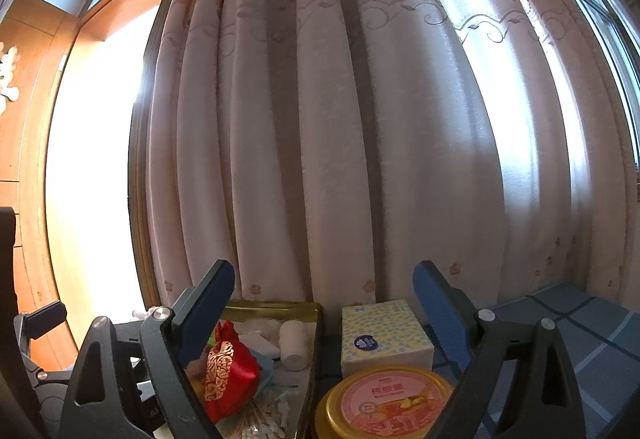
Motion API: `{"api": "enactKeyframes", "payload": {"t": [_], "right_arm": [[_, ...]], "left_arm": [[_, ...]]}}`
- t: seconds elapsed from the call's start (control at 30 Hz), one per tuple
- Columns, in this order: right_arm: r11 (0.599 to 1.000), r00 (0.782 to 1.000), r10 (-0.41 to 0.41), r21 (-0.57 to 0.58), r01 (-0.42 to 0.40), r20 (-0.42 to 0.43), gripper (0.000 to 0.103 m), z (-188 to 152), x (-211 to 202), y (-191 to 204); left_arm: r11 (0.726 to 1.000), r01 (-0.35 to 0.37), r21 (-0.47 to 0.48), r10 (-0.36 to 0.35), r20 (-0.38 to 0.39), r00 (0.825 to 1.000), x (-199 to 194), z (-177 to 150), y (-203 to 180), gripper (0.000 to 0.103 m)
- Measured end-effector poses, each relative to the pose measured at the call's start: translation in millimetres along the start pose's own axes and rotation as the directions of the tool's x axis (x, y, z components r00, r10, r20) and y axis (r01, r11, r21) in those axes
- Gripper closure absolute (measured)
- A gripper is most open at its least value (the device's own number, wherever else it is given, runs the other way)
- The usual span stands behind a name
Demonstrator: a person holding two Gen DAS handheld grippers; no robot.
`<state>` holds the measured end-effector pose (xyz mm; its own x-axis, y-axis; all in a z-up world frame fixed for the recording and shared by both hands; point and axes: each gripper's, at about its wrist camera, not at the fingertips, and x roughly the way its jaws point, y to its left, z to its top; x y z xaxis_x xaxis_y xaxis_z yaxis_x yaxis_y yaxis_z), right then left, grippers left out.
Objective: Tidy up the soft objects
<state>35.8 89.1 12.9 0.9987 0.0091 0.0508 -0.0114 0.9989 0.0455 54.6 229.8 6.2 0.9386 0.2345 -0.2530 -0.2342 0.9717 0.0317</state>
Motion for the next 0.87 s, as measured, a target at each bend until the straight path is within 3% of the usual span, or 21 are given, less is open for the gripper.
{"api": "enactKeyframes", "payload": {"t": [0.53, 0.87], "right_arm": [[1.0, 1.0, -0.003, -0.004, 0.003, -0.002, 0.01, 0.8, 0.6, 0.4], [1.0, 1.0, -0.002, -0.007, 0.002, -0.002, 0.01, 0.4, 0.2, 1.1]], "left_arm": [[0.999, 0.046, 0.002, -0.046, -0.023, 0.999, -0.1, 0.2, -1.1, 0.001], [1.0, 0.03, 0.008, -0.03, -0.025, 0.999, 1.7, -0.6, -2.5, 0.001]]}}
